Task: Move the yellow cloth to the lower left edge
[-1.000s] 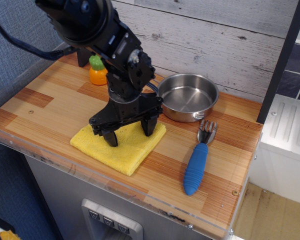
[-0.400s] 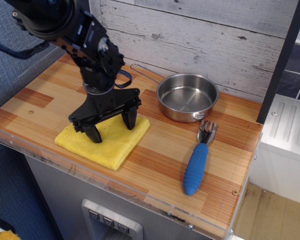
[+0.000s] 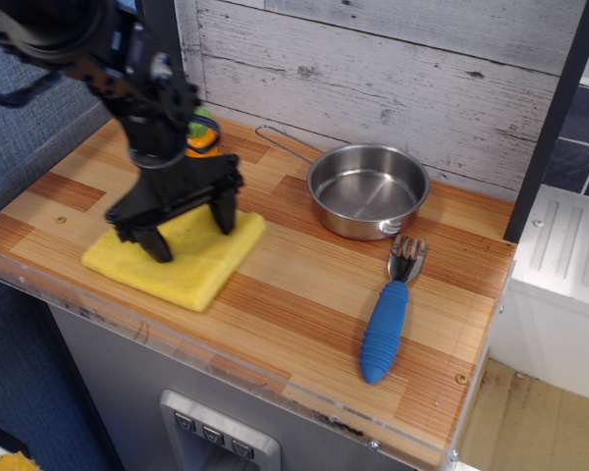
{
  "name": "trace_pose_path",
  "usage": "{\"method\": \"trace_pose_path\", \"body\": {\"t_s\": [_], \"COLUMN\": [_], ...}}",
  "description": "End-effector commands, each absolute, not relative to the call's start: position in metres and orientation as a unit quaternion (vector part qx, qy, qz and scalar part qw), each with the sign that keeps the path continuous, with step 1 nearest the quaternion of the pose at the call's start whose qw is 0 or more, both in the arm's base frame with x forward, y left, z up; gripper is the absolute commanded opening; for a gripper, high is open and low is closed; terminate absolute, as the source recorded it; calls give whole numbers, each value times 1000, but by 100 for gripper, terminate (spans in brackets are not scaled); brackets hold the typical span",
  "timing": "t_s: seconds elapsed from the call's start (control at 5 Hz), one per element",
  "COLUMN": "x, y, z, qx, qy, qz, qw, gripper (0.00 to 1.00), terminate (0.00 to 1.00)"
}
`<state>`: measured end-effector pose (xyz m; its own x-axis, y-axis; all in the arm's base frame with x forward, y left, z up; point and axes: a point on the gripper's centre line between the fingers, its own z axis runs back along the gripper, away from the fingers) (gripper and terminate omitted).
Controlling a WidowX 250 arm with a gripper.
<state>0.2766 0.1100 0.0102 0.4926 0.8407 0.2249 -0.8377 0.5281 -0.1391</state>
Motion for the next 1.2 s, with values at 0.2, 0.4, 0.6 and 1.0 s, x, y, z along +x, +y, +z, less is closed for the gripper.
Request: {"method": "trace_pose_path", "body": {"t_s": [0.2, 0.4, 0.6, 1.0], "x": [253, 257, 260, 267], "y": [171, 183, 190, 185], "z": [25, 29, 32, 29], "qx": [11, 15, 21, 20], "qy": [-148, -155, -162, -163], "qz": [528, 533, 540, 540], "qw": [836, 832, 826, 826], "gripper": [100, 100, 100, 100], "terminate": [0, 0, 0, 0]}}
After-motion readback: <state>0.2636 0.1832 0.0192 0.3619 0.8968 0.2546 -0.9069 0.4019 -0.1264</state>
